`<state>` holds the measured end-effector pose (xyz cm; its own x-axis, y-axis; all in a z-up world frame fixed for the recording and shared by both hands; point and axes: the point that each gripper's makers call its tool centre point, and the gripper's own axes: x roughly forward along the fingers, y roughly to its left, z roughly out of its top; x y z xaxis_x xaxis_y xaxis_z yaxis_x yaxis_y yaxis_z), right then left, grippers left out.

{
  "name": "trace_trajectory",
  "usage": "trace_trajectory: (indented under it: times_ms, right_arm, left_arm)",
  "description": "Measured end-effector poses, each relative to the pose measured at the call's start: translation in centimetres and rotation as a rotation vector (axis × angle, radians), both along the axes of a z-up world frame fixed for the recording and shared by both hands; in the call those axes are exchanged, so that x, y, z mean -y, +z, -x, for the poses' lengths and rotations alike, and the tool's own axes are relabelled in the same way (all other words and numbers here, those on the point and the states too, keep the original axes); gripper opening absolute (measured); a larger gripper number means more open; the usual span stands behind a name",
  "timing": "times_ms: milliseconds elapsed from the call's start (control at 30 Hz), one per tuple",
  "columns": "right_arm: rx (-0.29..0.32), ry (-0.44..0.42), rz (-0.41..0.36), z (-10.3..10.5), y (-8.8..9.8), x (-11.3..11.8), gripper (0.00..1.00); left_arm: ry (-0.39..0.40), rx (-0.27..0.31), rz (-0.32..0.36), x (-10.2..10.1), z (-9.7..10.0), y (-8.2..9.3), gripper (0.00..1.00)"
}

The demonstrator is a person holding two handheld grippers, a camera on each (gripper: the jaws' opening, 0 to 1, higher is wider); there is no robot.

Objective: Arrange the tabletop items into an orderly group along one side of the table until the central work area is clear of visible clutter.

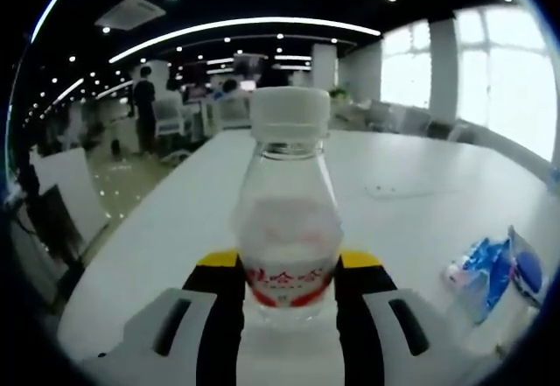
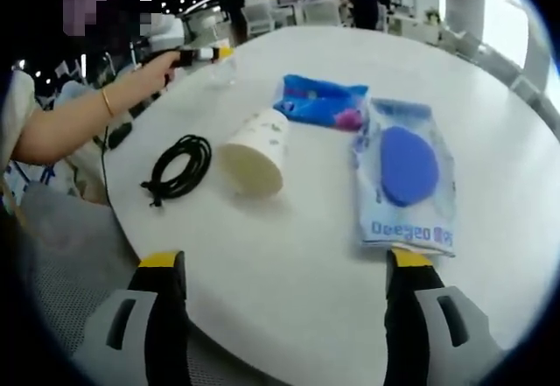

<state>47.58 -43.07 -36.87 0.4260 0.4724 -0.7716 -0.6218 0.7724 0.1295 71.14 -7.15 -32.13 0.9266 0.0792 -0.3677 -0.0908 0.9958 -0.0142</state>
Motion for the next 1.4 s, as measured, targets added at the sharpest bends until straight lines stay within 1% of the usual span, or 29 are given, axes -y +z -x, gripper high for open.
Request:
trace_trajectory:
  times_ms: [133,333,400,500,567,633,767,833,867,933,1033,1200,1333,1400]
  right_arm:
    - [-0.001,-0.007,-0.018,-0.1,0.2,-0.1,0.93]
    - [-0.004,-0.005,-0.018,0.0,0.2,-0.2,0.92]
    - [-0.003,-0.005,-0.02,0.0,0.2,-0.2,0.92]
    - [-0.004,-0.004,-0.019,0.0,0.2,-0.2,0.92]
    - [0.003,-0.005,-0.026,-0.1,0.4,-0.3,0.93]
    - [0.011,-0.007,-0.034,-0.2,0.6,-0.4,0.93]
    - [0.041,0.003,-0.056,-0.5,1.3,-0.8,0.94]
    - [0.055,0.009,-0.062,-0.6,1.6,-1.0,0.94]
    - [0.059,0.01,-0.066,-0.6,1.7,-1.0,0.94]
    - [0.061,0.015,-0.066,-0.7,1.8,-1.1,0.94]
    - [0.075,0.027,-0.07,-0.8,2.2,-1.2,0.95]
    - [0.104,0.04,-0.076,-1.4,3.1,-1.5,0.95]
    - [0.121,0.058,-0.078,-1.7,3.6,-1.9,0.95]
    - [0.129,0.068,-0.082,-1.8,3.8,-2.1,0.95]
  left_arm:
    - [0.004,0.003,-0.001,0.0,0.1,0.0,0.37]
    - [0.013,0.0,-0.017,0.0,0.1,0.0,0.38]
    - [0.02,0.0,-0.008,-0.1,0.1,0.0,0.38]
    - [0.02,-0.007,-0.016,0.0,0.1,0.0,0.39]
    - [0.016,-0.001,-0.005,0.1,0.1,0.3,0.44]
    - [0.022,0.003,0.007,0.0,0.2,0.7,0.52]
    - [0.013,0.012,0.032,0.1,0.5,1.3,0.55]
    - [0.01,0.012,0.039,0.2,0.7,1.5,0.61]
    - [0.023,0.017,0.047,0.1,1.0,1.8,0.64]
    - [0.019,0.029,0.028,0.0,1.1,2.4,0.71]
    - [0.0,0.038,0.035,0.4,1.3,3.0,0.74]
    - [-0.011,0.025,0.032,0.7,2.1,3.2,0.84]
    - [-0.042,0.032,0.021,1.9,2.9,3.9,0.92]
    - [-0.056,0.039,-0.004,2.3,3.3,4.3,0.97]
